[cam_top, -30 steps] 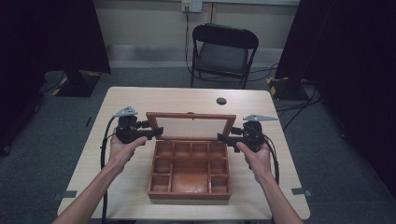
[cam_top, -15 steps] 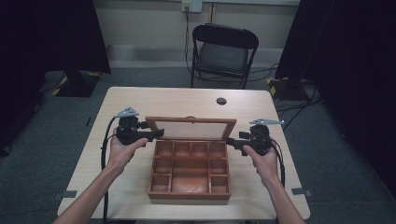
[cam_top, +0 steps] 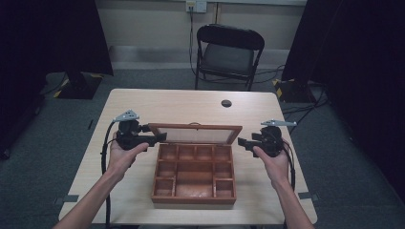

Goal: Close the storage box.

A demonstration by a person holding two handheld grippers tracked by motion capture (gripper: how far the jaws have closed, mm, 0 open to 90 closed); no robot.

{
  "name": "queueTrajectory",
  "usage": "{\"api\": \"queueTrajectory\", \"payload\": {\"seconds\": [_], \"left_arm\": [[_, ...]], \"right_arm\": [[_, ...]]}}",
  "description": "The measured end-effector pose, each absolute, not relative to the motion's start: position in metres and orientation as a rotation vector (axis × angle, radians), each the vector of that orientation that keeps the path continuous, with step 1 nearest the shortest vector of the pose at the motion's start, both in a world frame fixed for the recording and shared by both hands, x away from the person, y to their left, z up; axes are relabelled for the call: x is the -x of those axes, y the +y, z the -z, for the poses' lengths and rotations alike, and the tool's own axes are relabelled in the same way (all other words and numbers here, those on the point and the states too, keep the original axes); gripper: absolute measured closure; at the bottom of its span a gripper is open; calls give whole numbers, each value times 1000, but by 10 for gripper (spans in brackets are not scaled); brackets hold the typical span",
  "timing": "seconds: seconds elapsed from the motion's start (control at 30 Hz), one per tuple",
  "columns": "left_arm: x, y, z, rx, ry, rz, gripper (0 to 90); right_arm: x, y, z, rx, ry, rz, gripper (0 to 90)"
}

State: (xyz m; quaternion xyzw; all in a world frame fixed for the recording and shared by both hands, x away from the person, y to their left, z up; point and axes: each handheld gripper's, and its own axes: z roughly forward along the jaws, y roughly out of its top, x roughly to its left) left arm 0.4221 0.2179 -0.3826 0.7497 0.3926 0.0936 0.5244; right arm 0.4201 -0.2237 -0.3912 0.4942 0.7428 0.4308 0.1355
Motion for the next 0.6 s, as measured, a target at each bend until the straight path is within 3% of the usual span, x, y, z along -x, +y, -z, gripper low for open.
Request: {"api": "queueTrajectory", "payload": {"seconds": [0.23, 0.6], "left_arm": [[-420, 217, 382, -1814, 932, -233, 238], [-411, 216, 387, -1824, 930, -231, 210]], "right_arm": [[-423, -228, 379, -1439, 2109, -1291, 246], [-435, -211, 352, -1306, 2091, -1351, 245]]}}
